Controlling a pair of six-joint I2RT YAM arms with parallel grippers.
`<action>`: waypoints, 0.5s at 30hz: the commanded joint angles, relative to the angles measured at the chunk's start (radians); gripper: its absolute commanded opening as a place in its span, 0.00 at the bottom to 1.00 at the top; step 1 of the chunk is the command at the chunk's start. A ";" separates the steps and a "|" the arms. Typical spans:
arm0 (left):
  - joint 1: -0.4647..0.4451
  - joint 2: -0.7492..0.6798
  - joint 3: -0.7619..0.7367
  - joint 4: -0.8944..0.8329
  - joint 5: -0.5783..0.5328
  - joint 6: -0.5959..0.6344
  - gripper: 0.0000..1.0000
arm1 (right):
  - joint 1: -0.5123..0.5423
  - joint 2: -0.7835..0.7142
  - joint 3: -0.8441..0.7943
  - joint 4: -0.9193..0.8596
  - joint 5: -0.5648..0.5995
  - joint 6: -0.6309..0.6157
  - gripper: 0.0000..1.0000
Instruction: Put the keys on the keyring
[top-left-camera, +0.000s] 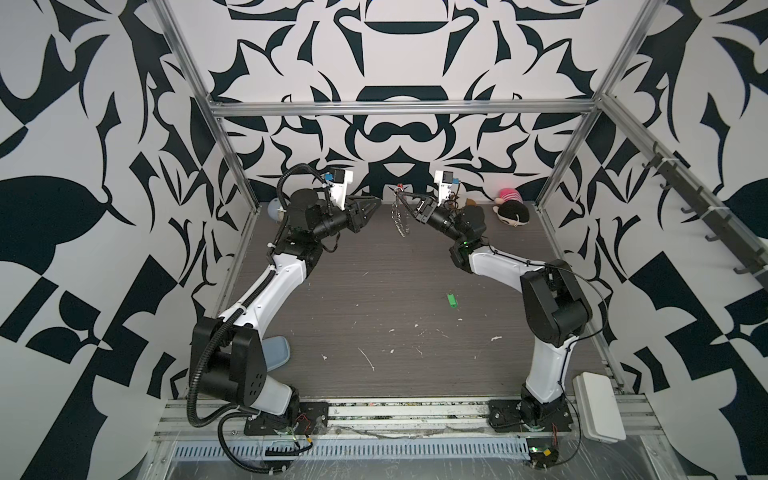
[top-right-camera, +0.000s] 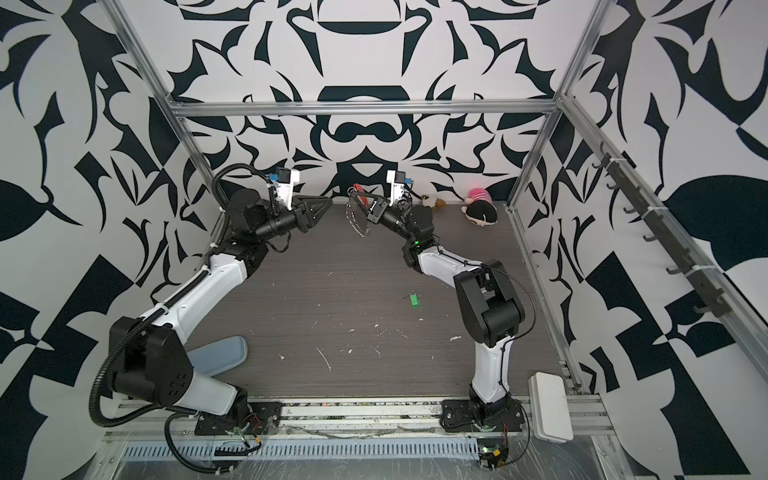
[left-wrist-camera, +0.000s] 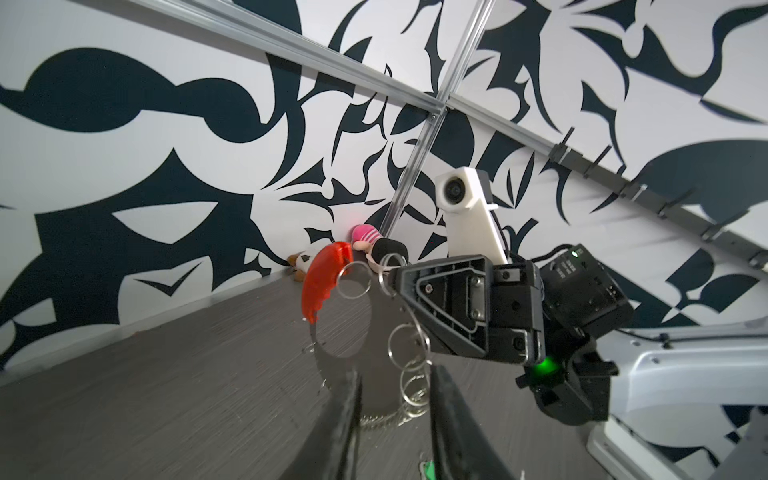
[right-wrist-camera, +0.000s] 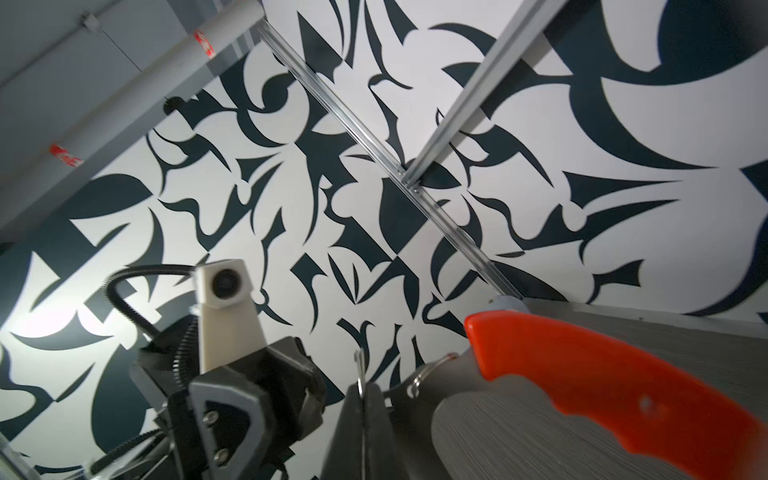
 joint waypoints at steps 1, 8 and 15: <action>0.024 0.019 0.023 0.125 0.092 -0.116 0.28 | 0.011 -0.022 0.067 0.186 0.018 0.081 0.00; 0.024 0.128 0.058 0.413 0.184 -0.339 0.27 | 0.032 -0.021 0.088 0.160 -0.005 0.067 0.00; 0.018 0.193 0.062 0.612 0.199 -0.478 0.27 | 0.039 -0.014 0.095 0.151 -0.005 0.065 0.00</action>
